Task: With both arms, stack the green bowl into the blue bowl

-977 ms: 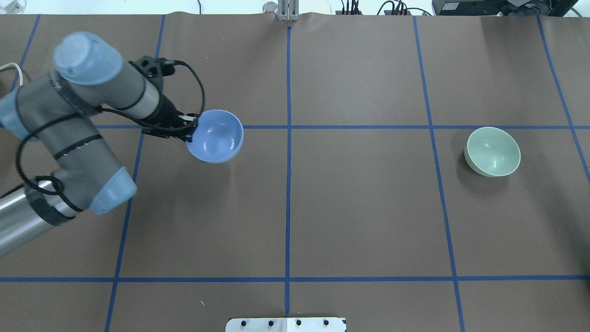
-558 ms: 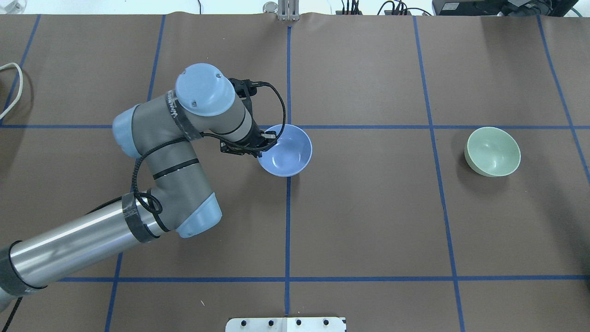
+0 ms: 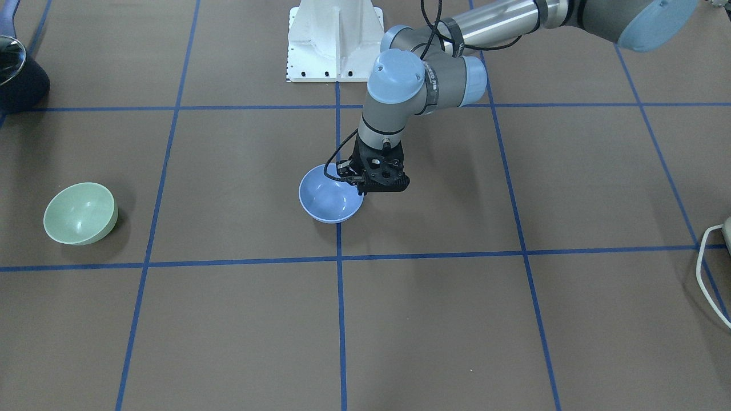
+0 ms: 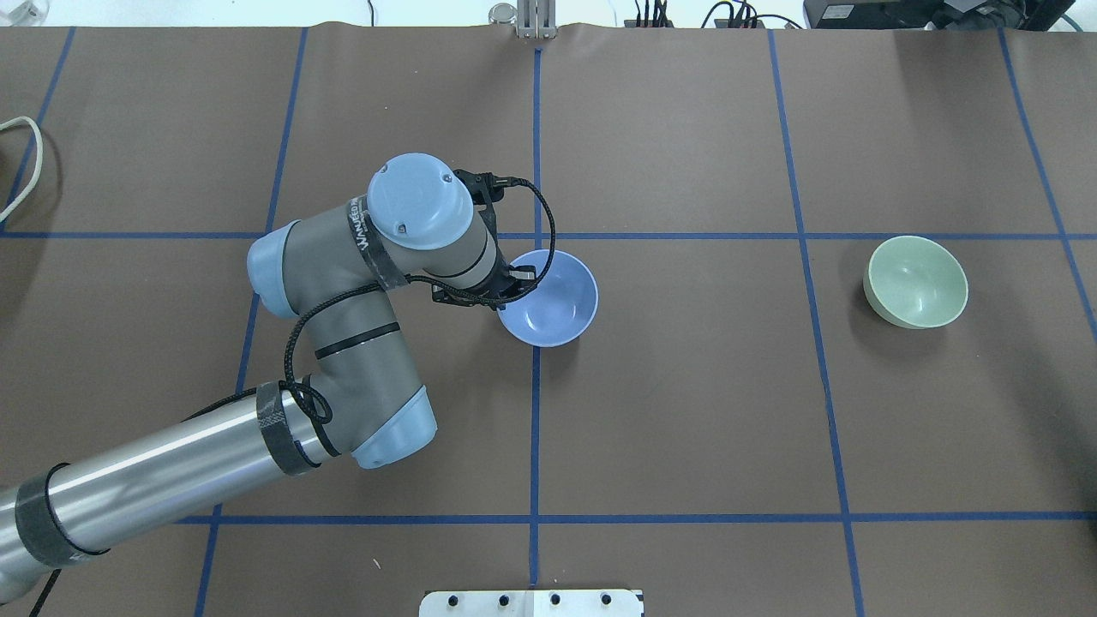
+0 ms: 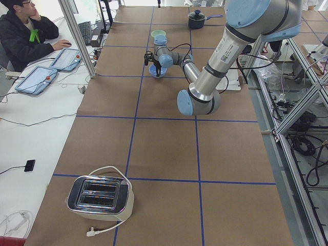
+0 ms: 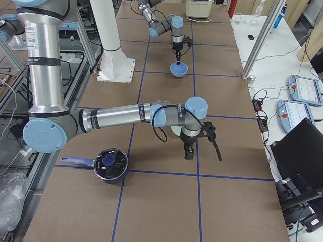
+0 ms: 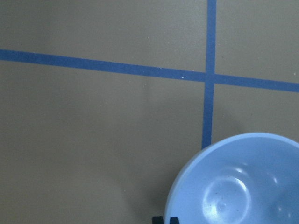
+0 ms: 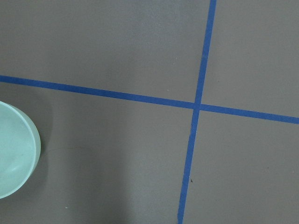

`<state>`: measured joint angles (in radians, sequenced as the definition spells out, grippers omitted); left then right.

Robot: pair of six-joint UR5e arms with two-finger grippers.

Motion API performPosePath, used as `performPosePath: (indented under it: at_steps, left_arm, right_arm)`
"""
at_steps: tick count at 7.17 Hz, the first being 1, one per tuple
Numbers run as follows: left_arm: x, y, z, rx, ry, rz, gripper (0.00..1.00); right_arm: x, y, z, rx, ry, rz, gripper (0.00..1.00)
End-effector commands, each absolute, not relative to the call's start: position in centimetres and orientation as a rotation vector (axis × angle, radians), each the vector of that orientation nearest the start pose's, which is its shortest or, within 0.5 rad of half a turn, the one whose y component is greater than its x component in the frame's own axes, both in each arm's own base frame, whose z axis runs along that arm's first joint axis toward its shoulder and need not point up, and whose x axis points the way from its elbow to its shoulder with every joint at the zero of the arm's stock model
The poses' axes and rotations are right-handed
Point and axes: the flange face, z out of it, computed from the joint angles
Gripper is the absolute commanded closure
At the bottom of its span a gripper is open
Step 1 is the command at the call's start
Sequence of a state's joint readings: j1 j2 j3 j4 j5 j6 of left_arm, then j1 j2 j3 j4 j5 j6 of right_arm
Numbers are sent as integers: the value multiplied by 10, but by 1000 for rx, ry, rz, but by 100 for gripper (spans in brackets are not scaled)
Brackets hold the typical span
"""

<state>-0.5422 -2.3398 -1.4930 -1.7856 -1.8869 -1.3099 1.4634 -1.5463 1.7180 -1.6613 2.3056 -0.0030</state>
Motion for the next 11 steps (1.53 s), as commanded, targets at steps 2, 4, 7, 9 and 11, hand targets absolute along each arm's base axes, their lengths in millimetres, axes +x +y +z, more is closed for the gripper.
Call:
performPosePath:
  at_steps: [2,4,7,9,11]
  left_arm:
    - [577,-465,203,86,934,-113,100]
    - [576,-464,204,88,935,-109,76]
    - [563,-464,191,121,958,-115,10]
    - [480,-477,191,189,994,-98,4]
    - [366,-498,243,214,933,-85,2]
  right_arm:
    - [12,-506,586,39,-738,-135,0]
    - [12,-506,586,39,-738,-135,0]
    - [12,-506,586,38,-743,-134,0]
    - [12,-506,582,45,-748,-137,0]
    - [12,-506,572,64,-750,-144,0]
